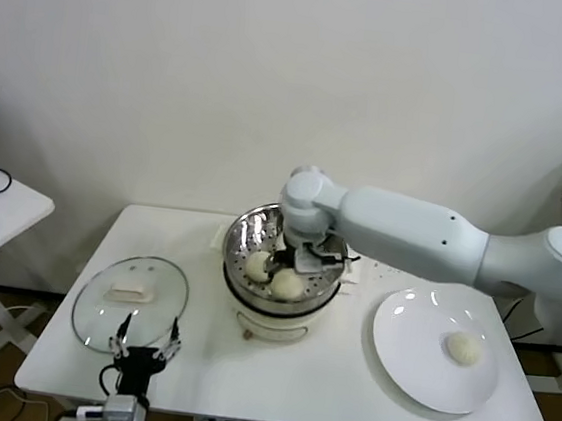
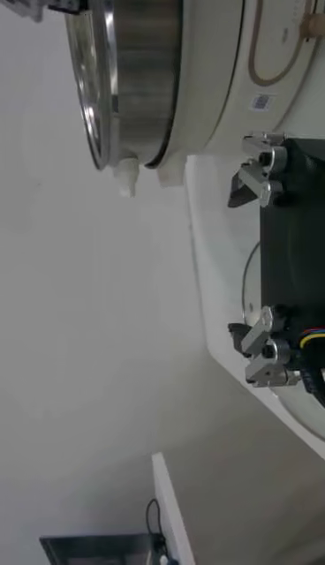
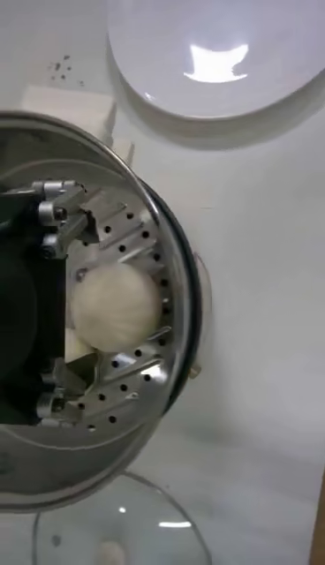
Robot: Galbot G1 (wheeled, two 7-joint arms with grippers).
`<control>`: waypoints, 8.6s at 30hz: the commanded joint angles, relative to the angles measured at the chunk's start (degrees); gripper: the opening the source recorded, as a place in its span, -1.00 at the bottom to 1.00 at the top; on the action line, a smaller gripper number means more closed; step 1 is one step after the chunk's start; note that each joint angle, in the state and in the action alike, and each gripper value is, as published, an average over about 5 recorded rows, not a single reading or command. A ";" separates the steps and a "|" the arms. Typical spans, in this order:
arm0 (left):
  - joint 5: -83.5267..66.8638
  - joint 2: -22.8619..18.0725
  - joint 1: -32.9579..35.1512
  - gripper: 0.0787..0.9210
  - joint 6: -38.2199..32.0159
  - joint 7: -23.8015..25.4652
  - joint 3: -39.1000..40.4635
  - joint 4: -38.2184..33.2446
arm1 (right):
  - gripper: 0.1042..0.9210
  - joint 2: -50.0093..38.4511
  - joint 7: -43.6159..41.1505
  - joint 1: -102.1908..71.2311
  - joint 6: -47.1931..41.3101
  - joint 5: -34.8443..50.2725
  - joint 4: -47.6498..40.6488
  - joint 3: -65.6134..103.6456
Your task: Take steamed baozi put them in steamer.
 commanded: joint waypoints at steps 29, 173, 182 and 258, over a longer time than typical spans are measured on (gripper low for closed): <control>-4.68 1.88 1.14 0.77 -1.45 0.31 -0.95 -3.96 | 0.76 -39.34 -1.69 -21.01 -26.14 22.23 -19.17 21.48; -2.59 1.18 -0.66 0.77 -0.78 -0.17 3.53 -6.39 | 0.43 9.01 7.16 7.86 -41.82 71.99 -34.53 -31.34; -2.35 1.30 -0.99 0.77 -0.39 -0.27 3.74 -6.76 | 0.43 7.80 7.20 8.27 -41.91 71.23 -32.79 -31.51; -1.00 3.39 -1.75 0.77 -3.38 3.19 2.21 -7.23 | 0.76 -26.75 54.18 -89.37 -34.60 47.13 20.62 91.86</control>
